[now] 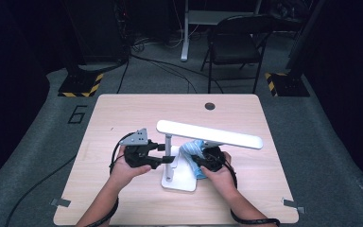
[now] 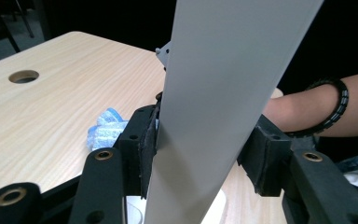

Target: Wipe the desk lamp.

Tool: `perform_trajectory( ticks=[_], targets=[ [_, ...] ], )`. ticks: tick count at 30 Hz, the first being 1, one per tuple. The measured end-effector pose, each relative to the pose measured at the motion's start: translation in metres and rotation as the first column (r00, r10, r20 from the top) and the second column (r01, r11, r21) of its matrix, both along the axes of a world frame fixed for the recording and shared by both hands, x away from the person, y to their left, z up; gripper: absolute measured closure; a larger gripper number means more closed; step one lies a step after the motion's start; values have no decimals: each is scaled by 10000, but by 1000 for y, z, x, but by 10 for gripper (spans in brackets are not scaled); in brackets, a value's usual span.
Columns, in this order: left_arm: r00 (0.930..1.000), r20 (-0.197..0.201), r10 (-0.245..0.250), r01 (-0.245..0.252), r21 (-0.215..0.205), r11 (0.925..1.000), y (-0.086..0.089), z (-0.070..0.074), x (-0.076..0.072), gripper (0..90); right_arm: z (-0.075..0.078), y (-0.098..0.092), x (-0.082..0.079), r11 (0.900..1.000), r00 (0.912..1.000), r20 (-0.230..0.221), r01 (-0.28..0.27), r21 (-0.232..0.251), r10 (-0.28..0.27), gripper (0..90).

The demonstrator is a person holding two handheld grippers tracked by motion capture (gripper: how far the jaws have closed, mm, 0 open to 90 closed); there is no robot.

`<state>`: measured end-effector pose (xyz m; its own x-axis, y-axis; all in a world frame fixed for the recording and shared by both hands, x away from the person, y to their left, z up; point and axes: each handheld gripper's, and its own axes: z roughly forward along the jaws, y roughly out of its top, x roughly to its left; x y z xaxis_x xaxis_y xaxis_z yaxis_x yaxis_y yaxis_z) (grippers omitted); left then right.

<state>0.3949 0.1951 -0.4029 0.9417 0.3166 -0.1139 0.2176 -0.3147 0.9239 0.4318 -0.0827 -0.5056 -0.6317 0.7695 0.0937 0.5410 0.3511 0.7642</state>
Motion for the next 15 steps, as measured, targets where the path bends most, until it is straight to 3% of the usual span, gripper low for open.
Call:
perform_trajectory(
  ticks=[4,8,15],
  targets=[
    [9997,192,122,-124,90,9999,-2,0,0,515,2,0,-2,10000,10000,-36,-29,92,30,624],
    [9992,203,339,-337,-79,9994,-6,-2,2,519,5,-6,-1,10000,10000,40,-53,82,53,622],
    [9973,306,661,-660,-55,9978,-24,-2,3,523,7,-21,-1,9998,9996,187,205,62,-206,619]
  ],
)
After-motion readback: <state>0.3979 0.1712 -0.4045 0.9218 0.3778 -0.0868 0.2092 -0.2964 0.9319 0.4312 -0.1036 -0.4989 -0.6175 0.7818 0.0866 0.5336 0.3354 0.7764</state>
